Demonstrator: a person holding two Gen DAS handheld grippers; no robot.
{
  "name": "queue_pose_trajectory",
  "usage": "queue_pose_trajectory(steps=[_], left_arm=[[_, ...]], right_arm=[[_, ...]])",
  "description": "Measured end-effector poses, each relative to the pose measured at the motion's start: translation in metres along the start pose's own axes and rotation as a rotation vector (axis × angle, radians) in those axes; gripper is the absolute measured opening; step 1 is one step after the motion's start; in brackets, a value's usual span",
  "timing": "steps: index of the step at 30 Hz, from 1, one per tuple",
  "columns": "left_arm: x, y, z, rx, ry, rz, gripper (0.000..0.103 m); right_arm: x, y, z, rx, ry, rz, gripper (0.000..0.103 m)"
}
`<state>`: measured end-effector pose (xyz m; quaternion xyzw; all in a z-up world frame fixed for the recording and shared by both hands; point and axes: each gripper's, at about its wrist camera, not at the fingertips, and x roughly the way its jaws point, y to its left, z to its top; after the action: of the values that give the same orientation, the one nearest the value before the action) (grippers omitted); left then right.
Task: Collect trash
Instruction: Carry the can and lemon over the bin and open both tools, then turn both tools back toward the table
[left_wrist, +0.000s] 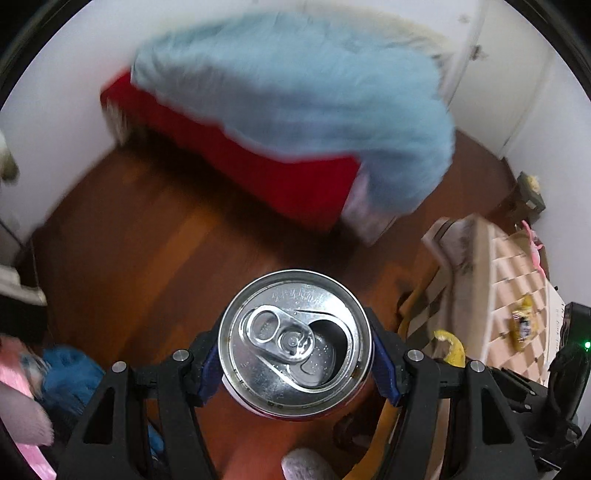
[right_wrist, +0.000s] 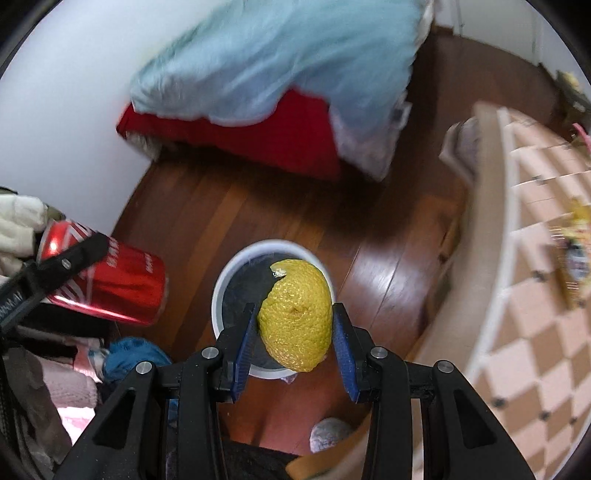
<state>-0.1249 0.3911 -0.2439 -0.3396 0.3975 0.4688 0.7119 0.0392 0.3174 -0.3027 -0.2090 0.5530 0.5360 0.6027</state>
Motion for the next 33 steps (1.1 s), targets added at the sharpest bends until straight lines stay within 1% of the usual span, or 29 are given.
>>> queue_pose_trajectory(steps=[2, 6, 7, 9, 11, 12, 13, 14, 15, 16, 17, 19, 22, 26, 30, 33], left_arm=[[0.039, 0.021, -0.004, -0.053, 0.089, -0.017, 0.063], [0.099, 0.046, -0.014, -0.127, 0.217, -0.051, 0.063], [0.113, 0.052, -0.015, -0.145, 0.249, -0.059, 0.063], [0.135, 0.061, -0.017, -0.176, 0.297, -0.075, 0.064], [0.145, 0.067, -0.013, -0.192, 0.316, -0.075, 0.065], [0.147, 0.070, -0.012, -0.200, 0.321, -0.074, 0.077], [0.147, 0.074, -0.010, -0.211, 0.318, -0.076, 0.098], [0.146, 0.078, -0.009, -0.222, 0.311, -0.080, 0.103], [0.144, 0.082, -0.008, -0.231, 0.302, -0.079, 0.103], [0.143, 0.085, -0.007, -0.233, 0.295, -0.061, 0.103], [0.137, 0.092, -0.007, -0.233, 0.287, -0.043, 0.103], [0.132, 0.094, -0.011, -0.219, 0.273, -0.005, 0.103], [0.120, 0.095, -0.021, -0.182, 0.243, 0.074, 0.103], [0.103, 0.087, -0.042, -0.113, 0.203, 0.178, 0.103], [0.089, 0.081, -0.060, -0.078, 0.200, 0.204, 0.103], [0.070, 0.075, -0.068, -0.066, 0.176, 0.212, 0.103]], right_arm=[[0.035, 0.004, 0.005, 0.002, 0.055, -0.003, 0.041], [0.092, 0.006, 0.014, 0.008, 0.139, -0.004, 0.041], [0.100, 0.005, 0.015, 0.006, 0.149, -0.005, 0.041], [0.123, 0.007, 0.019, -0.004, 0.182, -0.003, 0.042], [0.135, 0.012, 0.017, -0.010, 0.203, 0.001, 0.045], [0.142, 0.010, 0.017, -0.004, 0.221, 0.009, 0.048], [0.147, 0.009, 0.016, 0.009, 0.240, 0.016, 0.058], [0.150, 0.008, 0.016, 0.015, 0.249, 0.019, 0.065], [0.153, 0.008, 0.014, 0.018, 0.255, 0.025, 0.078], [0.153, 0.007, 0.013, 0.014, 0.254, 0.022, 0.087], [0.154, 0.007, 0.014, 0.007, 0.254, 0.016, 0.090], [0.153, 0.009, 0.009, -0.023, 0.256, -0.011, 0.100], [0.150, 0.014, 0.004, -0.068, 0.252, -0.054, 0.102], [0.133, 0.022, -0.007, -0.125, 0.225, -0.130, 0.102], [0.113, 0.023, -0.017, -0.143, 0.199, -0.174, 0.102], [0.094, 0.022, -0.025, -0.146, 0.173, -0.198, 0.102]])
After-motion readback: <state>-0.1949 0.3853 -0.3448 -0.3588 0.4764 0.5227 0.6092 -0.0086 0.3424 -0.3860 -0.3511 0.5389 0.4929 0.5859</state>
